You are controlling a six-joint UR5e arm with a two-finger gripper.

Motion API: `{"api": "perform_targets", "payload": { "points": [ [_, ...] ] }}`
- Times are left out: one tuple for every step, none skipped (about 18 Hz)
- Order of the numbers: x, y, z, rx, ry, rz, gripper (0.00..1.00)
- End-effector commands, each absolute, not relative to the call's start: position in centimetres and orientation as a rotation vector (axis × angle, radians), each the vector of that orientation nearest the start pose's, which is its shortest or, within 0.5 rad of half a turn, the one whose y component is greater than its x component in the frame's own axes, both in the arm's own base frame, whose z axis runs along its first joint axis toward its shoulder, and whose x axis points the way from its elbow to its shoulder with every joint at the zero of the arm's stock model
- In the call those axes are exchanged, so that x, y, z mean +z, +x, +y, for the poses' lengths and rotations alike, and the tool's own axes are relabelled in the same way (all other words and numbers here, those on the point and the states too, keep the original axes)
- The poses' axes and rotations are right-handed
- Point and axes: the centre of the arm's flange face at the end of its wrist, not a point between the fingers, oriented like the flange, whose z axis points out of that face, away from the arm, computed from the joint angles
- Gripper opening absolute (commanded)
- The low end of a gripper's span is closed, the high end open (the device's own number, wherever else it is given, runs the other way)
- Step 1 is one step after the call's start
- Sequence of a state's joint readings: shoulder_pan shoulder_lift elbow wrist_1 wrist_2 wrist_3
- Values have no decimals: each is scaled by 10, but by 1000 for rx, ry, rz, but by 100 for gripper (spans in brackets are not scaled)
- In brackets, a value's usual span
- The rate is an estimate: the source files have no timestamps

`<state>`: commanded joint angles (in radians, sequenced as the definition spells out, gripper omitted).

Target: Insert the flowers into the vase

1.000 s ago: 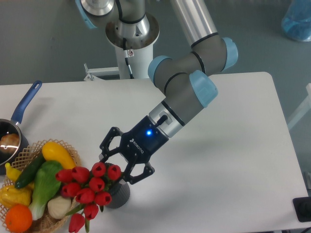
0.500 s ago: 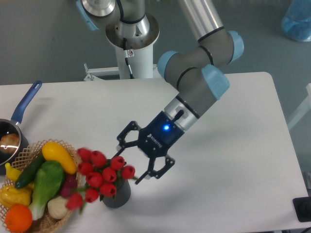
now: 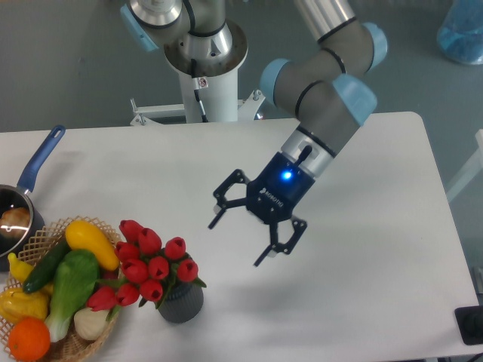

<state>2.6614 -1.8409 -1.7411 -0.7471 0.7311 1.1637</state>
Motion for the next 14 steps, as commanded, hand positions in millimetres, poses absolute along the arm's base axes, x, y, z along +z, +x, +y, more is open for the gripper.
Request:
{"api": "perform_targets", "payload": {
  "points": [
    [378,-428,450,43,-2261,354,100],
    [376,-433,444,119,-2294,440,100],
    [374,-436,441,182,-2313,533,100],
    [373,-441,436,229,-2341,581,100],
    [375,-447,428,270,-2393,569,100],
    [379,-454,419,316,-2444,559,100],
    [380,-455,414,346,-2487,557,100],
    [382,-456,410,374,-2527,554,100],
    [381,-458,407,396,-2563,552,100],
    [381,-460,405,417,-2592,549,100],
    [382,-461,403,434,-2619,546,100],
    [380,-461,401,450,-2654,539,100],
    [375,-462,396,476,-2717,528,100],
    [372,-464,393,496,-2760,524,100]
  ]
}}
